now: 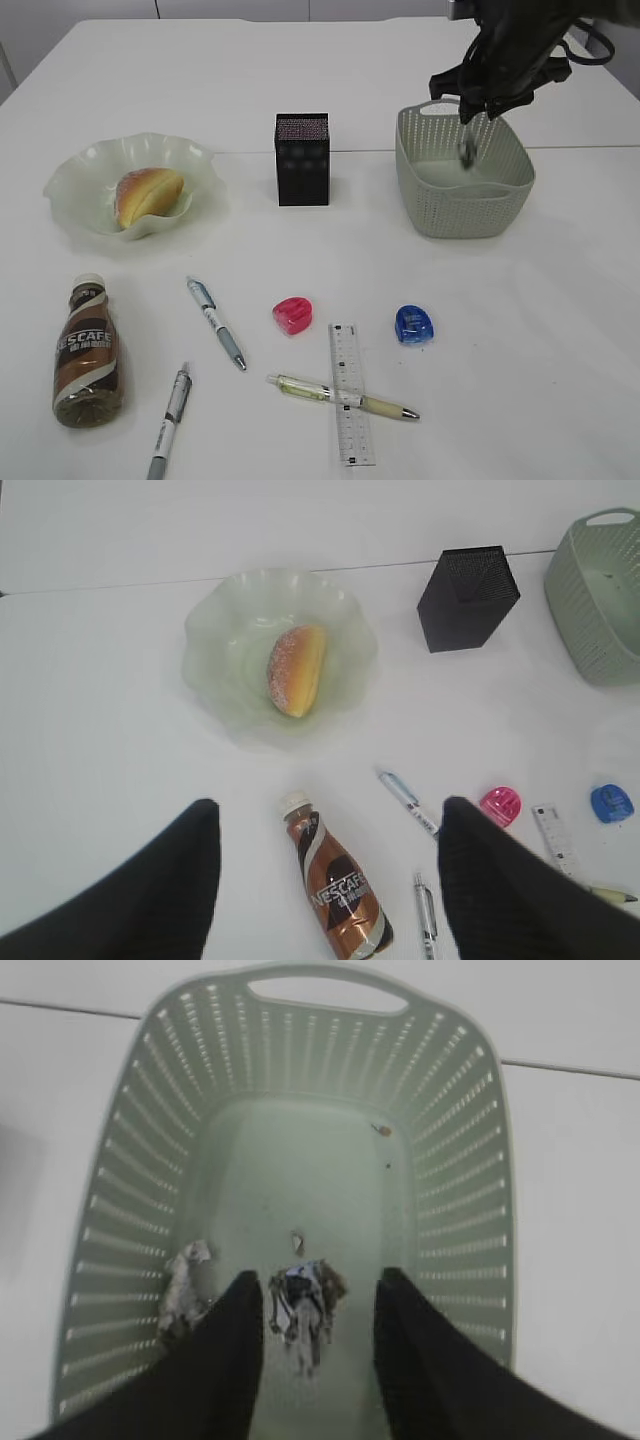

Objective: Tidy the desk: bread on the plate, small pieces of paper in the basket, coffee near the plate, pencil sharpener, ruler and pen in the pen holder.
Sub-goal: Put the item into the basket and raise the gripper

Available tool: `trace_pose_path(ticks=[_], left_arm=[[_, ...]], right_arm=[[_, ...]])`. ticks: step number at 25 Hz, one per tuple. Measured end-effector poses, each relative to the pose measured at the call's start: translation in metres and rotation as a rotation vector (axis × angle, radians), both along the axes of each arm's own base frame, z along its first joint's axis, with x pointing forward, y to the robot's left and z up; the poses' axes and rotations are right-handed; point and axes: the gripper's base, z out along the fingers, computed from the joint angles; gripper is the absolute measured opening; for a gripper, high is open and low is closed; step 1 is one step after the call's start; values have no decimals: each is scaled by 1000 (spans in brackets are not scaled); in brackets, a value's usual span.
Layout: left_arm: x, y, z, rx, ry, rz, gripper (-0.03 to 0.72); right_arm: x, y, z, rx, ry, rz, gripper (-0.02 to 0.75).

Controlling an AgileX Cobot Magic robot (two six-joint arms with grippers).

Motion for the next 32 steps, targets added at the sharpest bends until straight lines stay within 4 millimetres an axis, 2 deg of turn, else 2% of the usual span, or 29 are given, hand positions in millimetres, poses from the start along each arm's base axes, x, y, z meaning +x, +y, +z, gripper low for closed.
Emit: trace_pose_path(ticks=[4, 6, 10, 19, 24, 27, 32], left_arm=[[0, 0, 0, -4, 1, 4, 496], [0, 0, 0, -12, 3, 11, 496], [0, 0, 0, -35, 8, 32, 496], [-6, -8, 4, -125, 7, -10, 496], [-8, -8, 5, -126, 0, -15, 496], [-20, -7, 11, -134, -30, -20, 496], [-38, -6, 20, -141, -77, -23, 496]], right_arm=[[11, -3, -20, 1, -20, 3, 426], [13, -2, -28, 20, -11, 1, 452], [11, 2, -27, 83, 39, -21, 465], [-7, 5, 5, 130, 259, -60, 469], [-10, 6, 10, 141, 276, -59, 469], [-17, 7, 20, 164, 275, -37, 469], [-41, 5, 56, 174, 231, -19, 469]])
